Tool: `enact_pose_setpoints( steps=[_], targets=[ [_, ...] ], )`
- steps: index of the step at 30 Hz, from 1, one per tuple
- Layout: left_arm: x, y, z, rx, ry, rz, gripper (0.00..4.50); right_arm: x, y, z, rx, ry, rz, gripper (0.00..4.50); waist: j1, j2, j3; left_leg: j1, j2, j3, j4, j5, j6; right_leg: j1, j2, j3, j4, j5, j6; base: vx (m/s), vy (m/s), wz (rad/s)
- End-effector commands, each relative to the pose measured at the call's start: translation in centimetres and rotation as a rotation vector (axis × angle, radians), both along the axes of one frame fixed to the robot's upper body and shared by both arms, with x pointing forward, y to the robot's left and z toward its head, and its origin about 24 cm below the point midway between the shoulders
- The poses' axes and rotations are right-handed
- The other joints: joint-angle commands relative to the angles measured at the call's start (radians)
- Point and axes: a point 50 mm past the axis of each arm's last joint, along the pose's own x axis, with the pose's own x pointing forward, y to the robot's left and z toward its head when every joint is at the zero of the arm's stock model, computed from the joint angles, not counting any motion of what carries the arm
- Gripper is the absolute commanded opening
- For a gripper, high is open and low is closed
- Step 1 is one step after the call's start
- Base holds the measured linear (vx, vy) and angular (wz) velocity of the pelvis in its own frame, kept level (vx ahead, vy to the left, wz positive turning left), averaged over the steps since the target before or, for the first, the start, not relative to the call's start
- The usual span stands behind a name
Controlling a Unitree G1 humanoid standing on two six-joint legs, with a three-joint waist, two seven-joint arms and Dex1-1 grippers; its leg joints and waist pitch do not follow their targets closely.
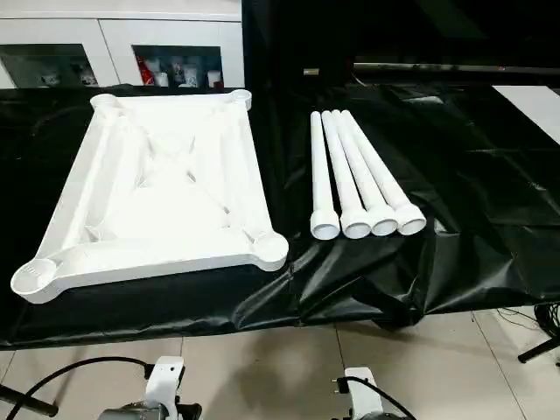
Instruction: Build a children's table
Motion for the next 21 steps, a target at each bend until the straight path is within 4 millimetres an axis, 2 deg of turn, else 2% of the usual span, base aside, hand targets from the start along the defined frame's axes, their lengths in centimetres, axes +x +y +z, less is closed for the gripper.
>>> enact_pose_setpoints(
  steps=[1, 2, 3, 4, 5, 6, 7, 8, 9, 10, 11, 12, 13, 14, 15, 16, 17, 18, 19, 20, 21],
  targets=[
    [-0.01, -0.11, -0.01, -0.003, 0.007, -0.016, 3.62, 0.19, 0.06, 0.07, 0.003, 0.000, 0.005, 3.55, 0.001, -0.006, -0.042, -0.010, 0.029, -0.002, -0.041, 0.054, 0.149, 0.033, -0.080, 0.037, -0.056, 0.272, -0.314, 0.000, 0.000, 0.00],
    [-0.05, -0.13, -0.03, -0.002, 0.008, -0.018, 3.62, 0.15, 0.02, 0.06, 0.002, 0.001, 0.008, 3.55, 0.002, -0.008, -0.049, -0.016, 0.021, 0.000, -0.025, 0.142, 0.199, 0.026, -0.079, 0.031, -0.047, 0.396, -0.336, 0.000, 0.000, 0.00],
    [-0.07, -0.14, -0.03, -0.002, 0.008, -0.018, 3.62, 0.13, 0.00, 0.06, 0.001, 0.001, 0.010, 3.55, 0.003, -0.008, -0.052, -0.019, 0.018, 0.000, -0.018, 0.188, 0.226, 0.022, -0.077, 0.027, -0.044, 0.458, -0.349, 0.000, 0.000, 0.00],
    [-0.08, -0.14, -0.04, -0.002, 0.008, -0.019, 3.62, 0.12, -0.01, 0.06, 0.001, 0.001, 0.011, 3.55, 0.002, -0.015, -0.060, -0.031, 0.003, 0.002, 0.000, 0.262, 0.278, 0.013, -0.071, 0.021, -0.034, 0.600, -0.362, 0.000, 0.000, 0.00],
    [-0.10, -0.15, -0.05, -0.002, 0.009, -0.018, 3.62, 0.10, -0.02, 0.05, 0.001, 0.002, 0.012, 3.55, 0.003, -0.011, -0.064, -0.041, -0.001, 0.001, 0.009, 0.289, 0.318, -0.004, -0.068, 0.011, -0.035, 0.661, -0.371, -0.068, 0.012, 0.03],
    [-0.14, -0.15, -0.06, -0.002, 0.010, -0.019, 3.62, 0.06, -0.03, 0.04, 0.000, 0.003, 0.013, 3.55, 0.005, -0.006, -0.066, -0.047, 0.000, 0.002, 0.012, 0.246, 0.336, -0.019, -0.066, 0.000, -0.047, 0.605, -0.378, -0.068, 0.012, 0.03],
    [-0.15, -0.16, -0.07, -0.002, 0.010, -0.019, 3.62, 0.05, -0.04, 0.03, 0.000, 0.004, 0.013, 3.55, 0.005, -0.004, -0.069, -0.050, 0.001, 0.001, 0.014, 0.214, 0.339, -0.021, -0.066, -0.005, -0.052, 0.549, -0.378, -0.108, 0.023, 0.04],
    [-0.17, -0.17, -0.07, -0.002, 0.010, -0.018, 3.62, 0.03, -0.05, 0.03, 0.000, 0.004, 0.013, 3.55, 0.003, -0.002, -0.059, -0.057, 0.005, 0.005, 0.010, 0.105, 0.329, -0.038, -0.065, -0.014, -0.082, 0.356, -0.370, -0.148, 0.026, 0.03],
    [-0.18, -0.18, -0.08, -0.003, 0.010, -0.018, 3.62, 0.02, -0.06, 0.03, 0.000, 0.004, 0.013, 3.55, 0.002, 0.003, -0.058, -0.055, 0.009, 0.005, 0.007, 0.041, 0.313, -0.043, -0.066, -0.019, -0.094, 0.236, -0.364, -0.148, 0.026, 0.03],
    [-0.19, -0.19, -0.08, -0.002, 0.010, -0.018, 3.62, 0.01, -0.07, 0.03, -0.001, 0.005, 0.013, 3.55, -0.007, 0.004, -0.045, -0.051, 0.012, 0.007, -0.001, -0.117, 0.260, -0.054, -0.067, -0.031, -0.126, -0.027, -0.330, -0.170, 0.042, 0.00],
    [-0.19, -0.20, -0.08, -0.002, 0.010, -0.018, 3.62, 0.01, -0.08, 0.03, -0.001, 0.005, 0.013, 3.55, -0.019, 0.006, -0.030, -0.032, 0.009, 0.001, 0.003, -0.288, 0.182, -0.071, -0.077, -0.050, -0.162, -0.298, -0.260, -0.212, 0.072, -0.06],
    [-0.18, -0.19, -0.08, -0.002, 0.009, -0.018, 3.62, 0.01, -0.08, 0.03, -0.001, 0.005, 0.014, 3.55, -0.038, 0.012, -0.022, -0.011, 0.004, -0.007, 0.008, -0.431, 0.109, -0.082, -0.077, -0.093, -0.192, -0.487, -0.156, -0.284, 0.137, -0.19],
    [-0.17, -0.19, -0.08, -0.001, 0.009, -0.017, 3.62, 0.03, -0.08, 0.03, -0.001, 0.005, 0.014, 3.55, -0.048, 0.013, -0.020, -0.020, 0.005, -0.011, -0.004, -0.473, 0.091, -0.074, -0.071, -0.119, -0.199, -0.526, -0.104, -0.196, 0.108, -0.18],
    [-0.16, -0.19, -0.07, -0.001, 0.009, -0.017, 3.62, 0.04, -0.08, 0.04, -0.001, 0.004, 0.014, 3.55, -0.058, 0.027, -0.015, -0.094, 0.054, -0.038, -0.105, -0.582, 0.080, -0.006, -0.045, -0.152, -0.120, -0.489, -0.007, -0.156, 0.096, -0.32],
    [-0.15, -0.19, -0.07, -0.001, 0.008, -0.017, 3.62, 0.05, -0.08, 0.04, -0.001, 0.004, 0.015, 3.55, -0.018, 0.039, -0.011, -0.149, 0.102, -0.036, -0.208, -0.635, 0.086, 0.055, -0.002, -0.109, 0.128, -0.263, -0.038, -0.083, 0.031, -0.19],
    [-0.12, -0.19, -0.06, -0.001, 0.006, -0.016, 3.62, 0.06, -0.08, 0.05, -0.001, 0.004, 0.016, 3.55, -0.013, 0.046, -0.007, -0.126, 0.080, -0.001, -0.220, -0.669, 0.062, 0.032, 0.015, -0.116, 0.131, -0.222, -0.063, -0.168, 0.043, -0.16],
    [-0.08, -0.20, -0.05, -0.004, -0.001, -0.013, 3.62, 0.08, -0.07, 0.05, 0.000, 0.003, 0.016, 3.55, 0.003, 0.036, -0.018, -0.106, 0.093, -0.008, -0.225, -0.708, 0.036, 0.044, -0.022, -0.050, 0.129, -0.251, -0.055, -0.146, -0.058, 0.09],
    [-0.05, -0.26, -0.04, -0.013, -0.014, 0.007, 3.62, 0.11, -0.07, 0.06, 0.000, 0.001, 0.017, 3.55, 0.006, -0.018, -0.044, -0.052, 0.033, 0.016, -0.102, -0.572, -0.064, -0.011, -0.113, 0.007, -0.001, -0.473, -0.107, -0.146, -0.058, 0.09],
    [-0.05, -0.29, -0.05, -0.019, -0.021, 0.024, 3.62, 0.12, -0.07, 0.07, 0.000, 0.000, 0.017, 3.55, 0.010, -0.040, -0.022, 0.015, -0.011, 0.001, 0.125, -0.438, -0.053, -0.107, -0.240, 0.026, -0.167, -0.762, -0.136, -0.078, -0.079, 0.00],
    [-0.01, -0.30, -0.03, -0.021, -0.030, 0.031, 3.62, 0.14, -0.07, 0.07, 0.001, -0.001, 0.018, 3.55, 0.028, -0.052, -0.029, -0.113, -0.040, -0.064, 0.170, -0.113, 0.049, 0.034, -0.231, 0.075, -0.136, -0.762, -0.107, 0.002, 0.014, -0.36],
    [0.03, -0.29, -0.02, -0.021, -0.037, 0.034, 3.62, 0.16, -0.06, 0.08, 0.001, -0.002, 0.018, 3.55, 0.053, -0.030, -0.008, -0.103, -0.012, -0.060, 0.085, -0.080, 0.041, 0.042, -0.198, 0.012, -0.120, -0.677, -0.086, 0.002, 0.014, -0.36]
  ],
)
